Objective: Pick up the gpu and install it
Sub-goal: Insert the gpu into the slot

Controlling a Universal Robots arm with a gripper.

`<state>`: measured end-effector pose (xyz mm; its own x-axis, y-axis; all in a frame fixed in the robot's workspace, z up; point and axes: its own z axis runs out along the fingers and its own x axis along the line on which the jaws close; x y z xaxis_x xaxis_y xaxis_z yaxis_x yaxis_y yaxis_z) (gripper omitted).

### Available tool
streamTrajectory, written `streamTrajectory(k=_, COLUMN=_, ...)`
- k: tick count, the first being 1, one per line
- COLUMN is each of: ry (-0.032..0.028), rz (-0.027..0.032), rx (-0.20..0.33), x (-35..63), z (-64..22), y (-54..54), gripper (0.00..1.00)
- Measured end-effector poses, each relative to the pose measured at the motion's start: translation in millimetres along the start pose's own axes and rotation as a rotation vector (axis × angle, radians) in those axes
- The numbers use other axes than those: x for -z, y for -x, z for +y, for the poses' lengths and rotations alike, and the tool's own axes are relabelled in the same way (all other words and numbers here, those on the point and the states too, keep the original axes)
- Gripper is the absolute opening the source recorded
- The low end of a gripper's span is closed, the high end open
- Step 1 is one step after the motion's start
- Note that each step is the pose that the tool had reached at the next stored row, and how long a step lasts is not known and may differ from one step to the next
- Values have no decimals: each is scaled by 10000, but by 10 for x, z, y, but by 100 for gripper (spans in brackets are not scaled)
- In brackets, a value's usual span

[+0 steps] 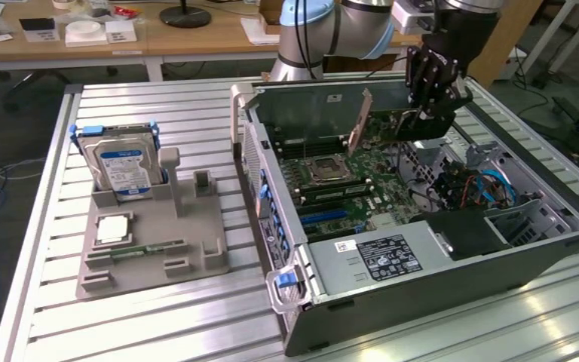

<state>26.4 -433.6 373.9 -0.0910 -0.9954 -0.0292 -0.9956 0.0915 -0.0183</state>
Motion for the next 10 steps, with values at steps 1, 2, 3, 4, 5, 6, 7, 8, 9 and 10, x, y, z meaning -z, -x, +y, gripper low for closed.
streamTrajectory(k=1, ry=0, rz=0, rx=0, x=0, z=0, y=0, gripper=27)
streamTrajectory(k=2, ry=0, rz=0, rx=0, x=0, z=0, y=0, gripper=27)
streamTrajectory(k=3, ry=0, rz=0, rx=0, x=0, z=0, y=0, gripper=27)
streamTrajectory(k=4, ry=0, rz=0, rx=0, x=0, z=0, y=0, gripper=27)
streamTrajectory(k=5, ry=0, rz=0, rx=0, x=0, z=0, y=0, gripper=27)
streamTrajectory(k=6, ry=0, rz=0, rx=0, x=0, z=0, y=0, gripper=27)
streamTrajectory(k=7, ry=0, rz=-3, rx=-1, x=-1, z=0, y=-2, gripper=27)
streamTrajectory(k=8, ry=-1, rz=-4, rx=-2, x=-2, z=0, y=-5, gripper=27)
streamTrajectory(k=9, ry=0, rz=-2, rx=-1, x=-1, z=0, y=-11, gripper=27)
streamTrajectory(k=10, ry=0, rz=0, rx=-1, x=-1, z=-1, y=-17, gripper=27)
